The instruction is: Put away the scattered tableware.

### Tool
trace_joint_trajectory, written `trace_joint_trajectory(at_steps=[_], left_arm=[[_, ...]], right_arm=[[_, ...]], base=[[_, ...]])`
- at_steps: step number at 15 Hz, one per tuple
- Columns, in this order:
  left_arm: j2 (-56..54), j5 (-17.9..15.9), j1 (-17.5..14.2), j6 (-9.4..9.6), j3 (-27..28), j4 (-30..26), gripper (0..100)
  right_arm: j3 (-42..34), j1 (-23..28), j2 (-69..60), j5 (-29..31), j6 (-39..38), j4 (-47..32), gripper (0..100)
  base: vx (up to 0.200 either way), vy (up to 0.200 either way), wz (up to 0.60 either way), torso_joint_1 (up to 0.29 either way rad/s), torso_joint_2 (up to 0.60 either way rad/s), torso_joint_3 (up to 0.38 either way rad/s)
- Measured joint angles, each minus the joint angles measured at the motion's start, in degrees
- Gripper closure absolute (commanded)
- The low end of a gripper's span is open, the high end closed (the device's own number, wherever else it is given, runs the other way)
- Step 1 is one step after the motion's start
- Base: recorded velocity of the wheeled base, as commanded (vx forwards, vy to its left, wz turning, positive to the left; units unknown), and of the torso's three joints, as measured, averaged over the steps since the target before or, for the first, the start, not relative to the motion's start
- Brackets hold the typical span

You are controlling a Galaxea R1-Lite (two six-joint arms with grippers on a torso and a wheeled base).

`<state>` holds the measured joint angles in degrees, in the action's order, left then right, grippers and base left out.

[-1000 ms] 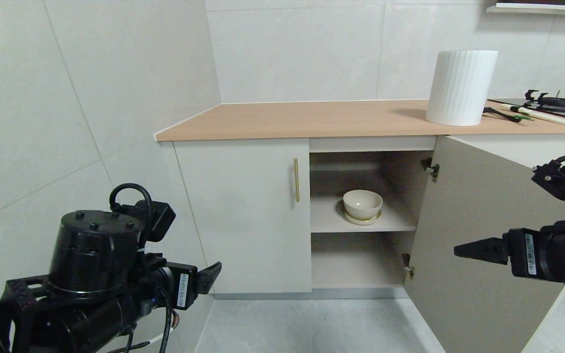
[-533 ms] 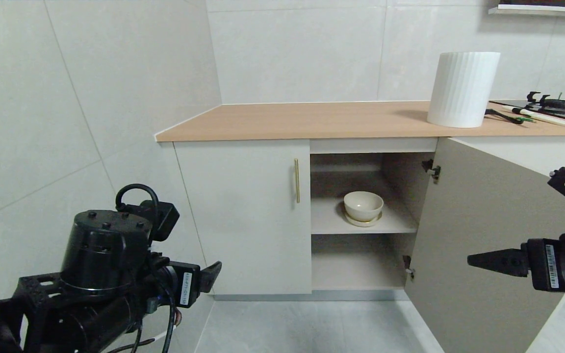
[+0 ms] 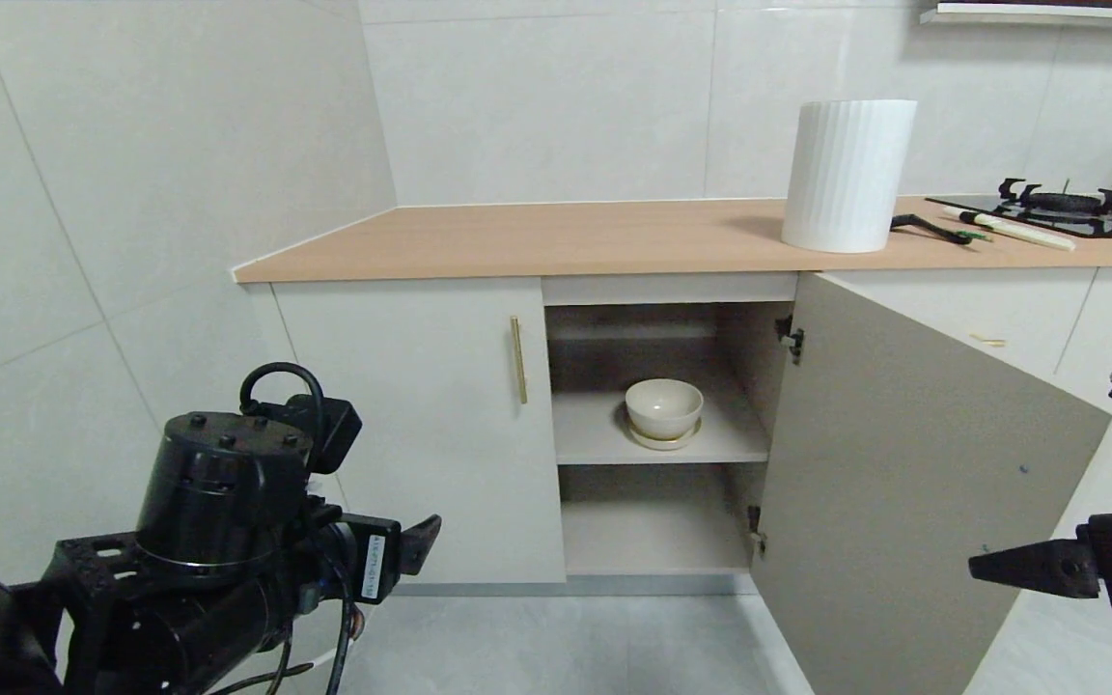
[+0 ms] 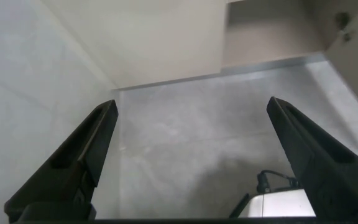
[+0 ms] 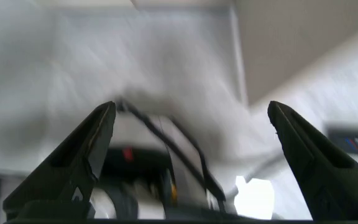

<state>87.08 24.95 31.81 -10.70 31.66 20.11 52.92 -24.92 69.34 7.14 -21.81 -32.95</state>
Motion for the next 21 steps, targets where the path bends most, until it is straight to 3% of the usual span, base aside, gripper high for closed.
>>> trace_joint_trajectory(at_steps=[5,11,17,19,21], left_arm=[[0.0,-0.1,0.0,-0.16,-0.1,0.0,0],[-0.1,-0.3,0.0,-0.45,-1.0,2.0,0],[0.1,-0.8,0.0,-2.05,-2.2,5.8,0],[-0.1,-1.6,0.0,-2.40,-2.3,5.8,0],[-0.1,-1.9,0.0,-4.12,-2.0,5.9,0]], right_arm=[[4.2,5.4,0.2,4.3,1.6,-4.9,0],[4.7,26.4,3.4,6.0,13.2,-1.2,0],[4.2,32.8,12.5,5.9,13.4,7.7,0],[3.2,33.6,16.7,5.8,12.5,14.3,0],[1.5,33.8,20.0,4.9,11.4,18.3,0]], base=[[0.000,0.000,0.00,0.000,0.00,0.000],[0.000,0.000,0.00,0.000,0.00,0.000],[0.000,0.000,0.00,0.000,0.00,0.000],[0.000,0.000,0.00,0.000,0.00,0.000],[0.000,0.000,0.00,0.000,0.00,0.000]])
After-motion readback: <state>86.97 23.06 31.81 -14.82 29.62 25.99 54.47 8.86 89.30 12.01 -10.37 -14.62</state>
